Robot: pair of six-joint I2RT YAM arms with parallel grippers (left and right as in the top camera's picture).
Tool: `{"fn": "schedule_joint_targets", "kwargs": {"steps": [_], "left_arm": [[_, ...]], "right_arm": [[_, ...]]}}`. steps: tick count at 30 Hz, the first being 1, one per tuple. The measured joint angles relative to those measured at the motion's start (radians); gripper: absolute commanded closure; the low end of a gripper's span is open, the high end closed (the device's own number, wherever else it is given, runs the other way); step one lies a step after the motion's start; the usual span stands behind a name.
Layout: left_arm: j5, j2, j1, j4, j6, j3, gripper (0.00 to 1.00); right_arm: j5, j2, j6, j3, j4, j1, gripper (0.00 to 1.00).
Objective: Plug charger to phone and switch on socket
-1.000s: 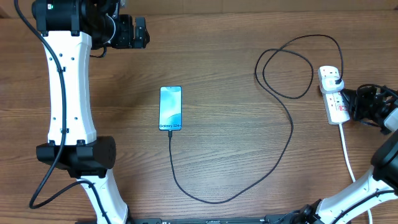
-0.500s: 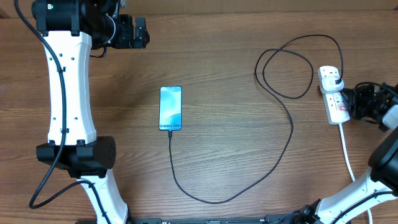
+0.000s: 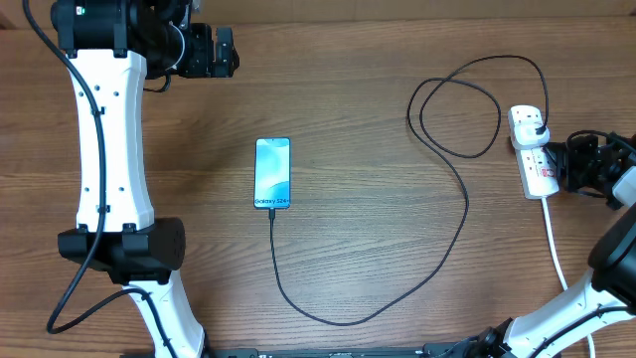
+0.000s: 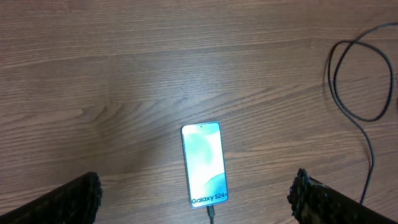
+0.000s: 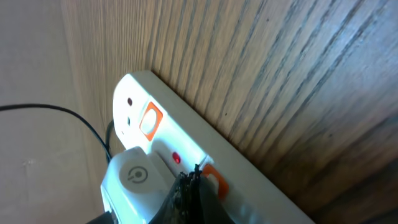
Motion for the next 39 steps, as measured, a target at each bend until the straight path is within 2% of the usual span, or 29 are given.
{"fn": "schedule_joint_targets", "kwargs": {"steps": [17,25,32,39], "left_arm": [[0.0,0.0,0.0,0.0,0.0,0.0,0.0],[0.0,0.0,0.0,0.0,0.0,0.0,0.0],[0.0,0.0,0.0,0.0,0.0,0.0,0.0],[0.0,0.0,0.0,0.0,0.0,0.0,0.0]], "right_arm": [[-0.046,-0.005,-0.018,0.014,-0.077,-0.024,0.96],[-0.117,-0.02,-0.019,0.047,-0.137,-0.209,0.96],[-0.196,-0.247,-0.05,0.051,-0.195,-0.211,0.96],[-0.218,-0.523,-0.159,0.066,-0.31,-0.041,0.96]]}}
